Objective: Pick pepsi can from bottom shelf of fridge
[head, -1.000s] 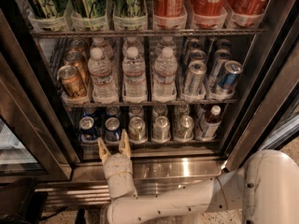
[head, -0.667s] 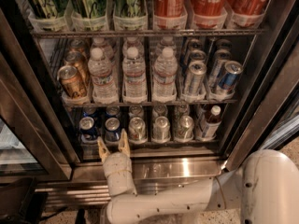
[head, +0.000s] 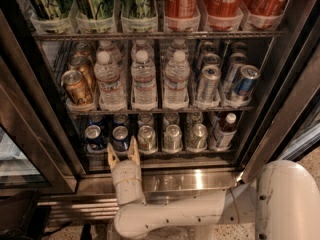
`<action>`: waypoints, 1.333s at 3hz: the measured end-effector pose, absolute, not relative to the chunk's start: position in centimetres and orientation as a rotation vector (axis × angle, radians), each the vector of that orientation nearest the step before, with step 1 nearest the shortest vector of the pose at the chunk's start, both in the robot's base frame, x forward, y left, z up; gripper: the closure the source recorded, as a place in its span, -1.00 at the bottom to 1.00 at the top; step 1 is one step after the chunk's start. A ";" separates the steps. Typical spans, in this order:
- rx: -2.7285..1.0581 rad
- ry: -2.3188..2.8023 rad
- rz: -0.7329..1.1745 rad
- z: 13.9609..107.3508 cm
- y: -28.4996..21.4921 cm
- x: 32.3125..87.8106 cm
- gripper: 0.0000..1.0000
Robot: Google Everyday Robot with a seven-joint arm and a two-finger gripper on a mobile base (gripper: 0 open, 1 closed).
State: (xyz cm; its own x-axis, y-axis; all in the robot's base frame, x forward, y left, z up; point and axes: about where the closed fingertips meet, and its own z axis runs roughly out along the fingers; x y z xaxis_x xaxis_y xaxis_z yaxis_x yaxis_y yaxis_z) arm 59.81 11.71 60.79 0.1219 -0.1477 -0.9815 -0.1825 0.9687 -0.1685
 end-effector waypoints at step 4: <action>-0.234 1.475 0.015 59.7 12.2 63.5 0.58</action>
Offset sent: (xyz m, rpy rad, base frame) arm 0.0170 -0.0031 -0.0047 0.0121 0.0001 -0.0301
